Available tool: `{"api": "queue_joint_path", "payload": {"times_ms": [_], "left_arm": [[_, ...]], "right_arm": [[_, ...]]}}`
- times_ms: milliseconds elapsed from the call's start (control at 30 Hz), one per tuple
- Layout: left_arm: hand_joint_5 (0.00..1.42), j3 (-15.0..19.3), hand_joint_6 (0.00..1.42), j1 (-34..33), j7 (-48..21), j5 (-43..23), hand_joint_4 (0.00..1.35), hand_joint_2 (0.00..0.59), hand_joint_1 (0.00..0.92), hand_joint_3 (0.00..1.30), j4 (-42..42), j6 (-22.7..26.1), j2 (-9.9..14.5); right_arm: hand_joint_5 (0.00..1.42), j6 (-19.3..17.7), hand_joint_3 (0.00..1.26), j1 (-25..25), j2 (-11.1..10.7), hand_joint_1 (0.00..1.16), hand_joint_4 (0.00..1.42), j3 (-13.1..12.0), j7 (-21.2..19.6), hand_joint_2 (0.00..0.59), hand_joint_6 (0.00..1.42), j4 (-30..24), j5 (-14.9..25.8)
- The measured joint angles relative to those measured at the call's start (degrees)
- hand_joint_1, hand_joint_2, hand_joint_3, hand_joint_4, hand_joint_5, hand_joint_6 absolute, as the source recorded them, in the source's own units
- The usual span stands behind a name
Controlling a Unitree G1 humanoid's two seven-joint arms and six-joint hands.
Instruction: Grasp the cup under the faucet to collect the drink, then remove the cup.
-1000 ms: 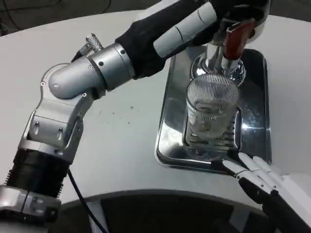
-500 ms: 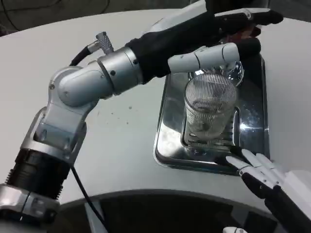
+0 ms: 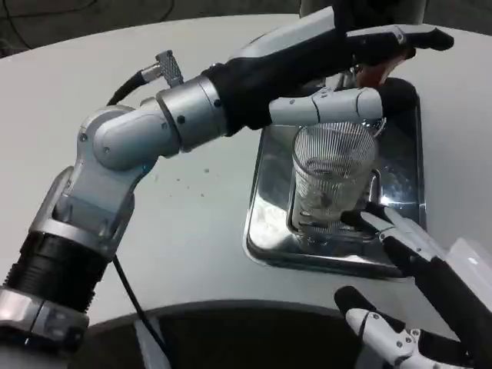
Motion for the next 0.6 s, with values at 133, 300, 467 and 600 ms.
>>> {"api": "queue_joint_path", "payload": {"times_ms": [133, 300, 467, 600], "left_arm": [[0.08, -0.5, 0.08, -0.3, 0.0, 0.3, 0.04, 0.114, 0.000, 0.15, 0.4, -0.9, 0.6], [0.06, -1.1, 0.07, -0.5, 0.0, 0.8, 0.04, 0.112, 0.000, 0.15, 0.6, -1.6, 0.9], [0.06, -1.9, 0.06, -0.5, 0.7, 2.4, 0.04, 0.112, 0.000, 0.15, 0.5, -2.5, 0.9], [0.06, -2.1, 0.06, -0.5, 0.9, 2.6, 0.04, 0.111, 0.000, 0.15, 0.5, -2.7, 1.0]], "right_arm": [[0.00, 1.9, 0.10, -0.5, 0.1, 0.30, 0.00, 0.7, -0.1, 0.415, 0.00, 0.0, -0.2], [0.00, 3.3, 0.05, -0.6, 0.9, 0.30, 0.00, 1.1, -1.0, 0.415, 0.00, 0.0, -0.1], [0.00, 4.8, 0.00, -0.4, 2.8, 0.39, 0.00, 1.4, -3.7, 0.363, 0.00, 0.0, 1.8], [0.00, 5.1, 0.00, -0.4, 3.5, 0.43, 0.00, 1.8, -6.5, 0.341, 0.00, 0.1, 3.2]]}}
